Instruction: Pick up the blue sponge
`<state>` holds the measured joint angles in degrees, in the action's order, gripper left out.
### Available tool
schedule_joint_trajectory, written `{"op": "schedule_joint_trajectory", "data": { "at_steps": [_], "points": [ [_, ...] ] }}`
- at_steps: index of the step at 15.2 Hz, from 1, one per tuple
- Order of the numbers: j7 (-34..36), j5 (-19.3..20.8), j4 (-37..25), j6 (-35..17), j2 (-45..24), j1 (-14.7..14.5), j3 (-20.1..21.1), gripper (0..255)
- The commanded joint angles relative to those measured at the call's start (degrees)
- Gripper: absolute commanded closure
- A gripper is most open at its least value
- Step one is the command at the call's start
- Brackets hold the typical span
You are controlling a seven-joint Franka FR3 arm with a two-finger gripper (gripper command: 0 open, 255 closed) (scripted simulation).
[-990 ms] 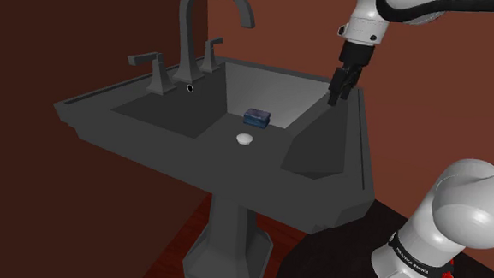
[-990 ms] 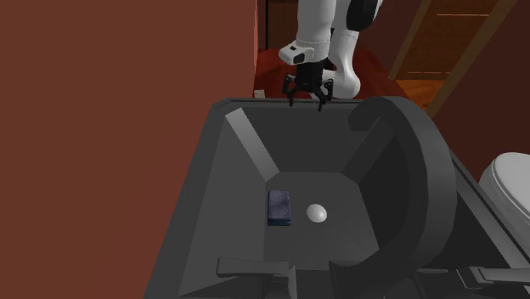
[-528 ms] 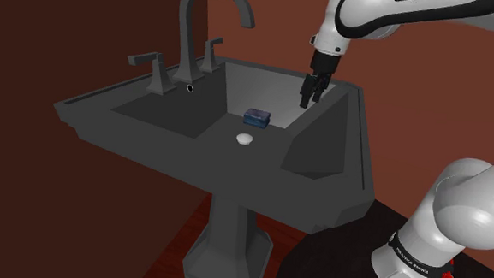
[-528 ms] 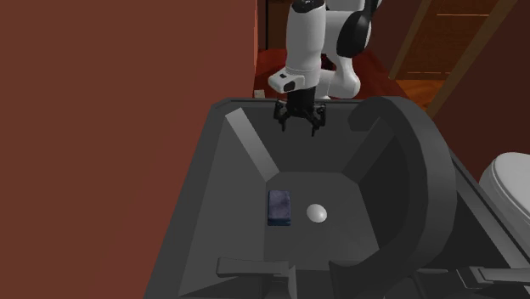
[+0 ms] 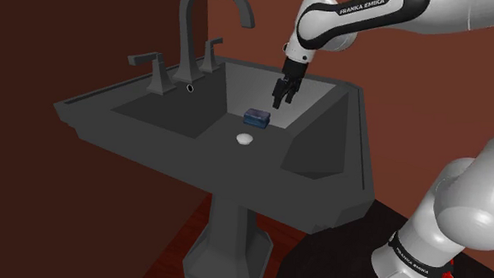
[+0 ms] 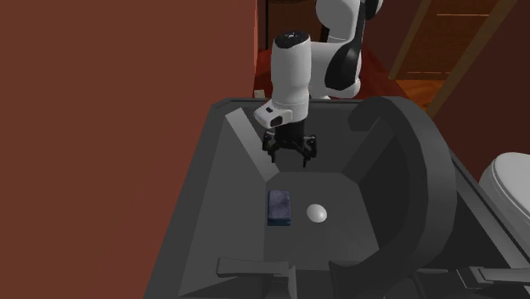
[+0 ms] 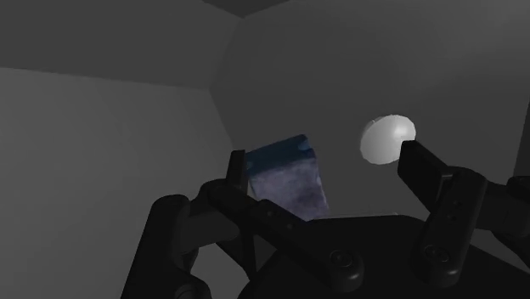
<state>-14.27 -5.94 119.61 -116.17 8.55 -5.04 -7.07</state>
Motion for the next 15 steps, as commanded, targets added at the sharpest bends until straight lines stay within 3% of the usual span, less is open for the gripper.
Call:
{"op": "schedule_joint_trajectory", "data": {
  "at_steps": [1,11,15],
  "points": [
    [-1.04,-1.15,-3.02,-1.60,-4.10,-0.36,-0.02,0],
    [-5.65,-6.56,-22.40,-4.83,-24.43,-0.42,0.98,0],
    [-6.24,-6.97,-20.48,-7.54,-25.27,-0.38,1.14,0]
  ]
}}
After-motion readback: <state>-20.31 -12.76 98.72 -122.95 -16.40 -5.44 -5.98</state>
